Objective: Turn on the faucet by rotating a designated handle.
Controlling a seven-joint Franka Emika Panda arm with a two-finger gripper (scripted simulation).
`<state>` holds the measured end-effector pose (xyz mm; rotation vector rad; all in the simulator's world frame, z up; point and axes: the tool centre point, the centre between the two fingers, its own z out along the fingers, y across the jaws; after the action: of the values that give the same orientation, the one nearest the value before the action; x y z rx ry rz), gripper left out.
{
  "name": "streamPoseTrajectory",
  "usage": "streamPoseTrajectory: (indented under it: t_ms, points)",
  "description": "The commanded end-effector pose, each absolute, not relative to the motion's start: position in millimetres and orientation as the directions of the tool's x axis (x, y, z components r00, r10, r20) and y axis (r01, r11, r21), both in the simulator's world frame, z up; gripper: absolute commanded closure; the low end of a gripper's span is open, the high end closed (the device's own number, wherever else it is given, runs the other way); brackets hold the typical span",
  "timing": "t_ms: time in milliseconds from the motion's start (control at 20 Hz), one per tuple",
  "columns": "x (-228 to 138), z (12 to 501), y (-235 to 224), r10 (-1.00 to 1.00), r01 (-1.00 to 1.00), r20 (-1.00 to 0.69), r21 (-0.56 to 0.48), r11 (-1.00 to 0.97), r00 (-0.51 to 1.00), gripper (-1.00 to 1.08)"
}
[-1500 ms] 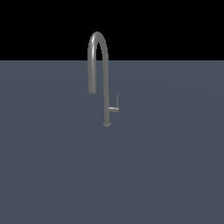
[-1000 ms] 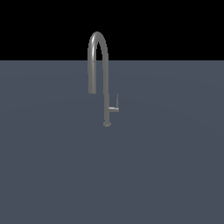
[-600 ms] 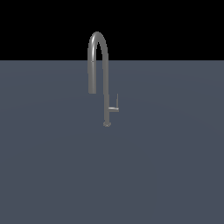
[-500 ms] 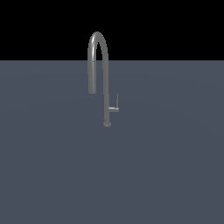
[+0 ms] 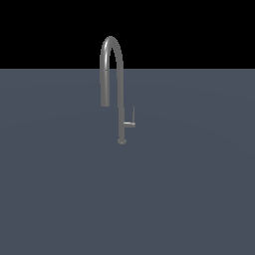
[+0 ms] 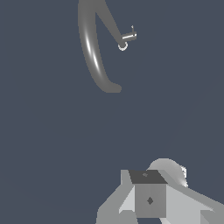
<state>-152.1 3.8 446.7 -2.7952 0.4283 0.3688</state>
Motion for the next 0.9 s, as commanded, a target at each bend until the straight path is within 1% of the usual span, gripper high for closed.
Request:
streamPoseTrajectory:
  t_ms: [0,450,850]
  points:
    - [-137,440,3,-0.28,-0.376,-0.335,-0.268,-0.887,0.9,1.08]
    - [-83,409,-5,-0.355,-0.555,-0.498,-0.341,-0.759,0.791,1.08]
    - [-38,372,-15,-0.381,-0.709,-0.647,-0.369,-0.602,0.66,1.08]
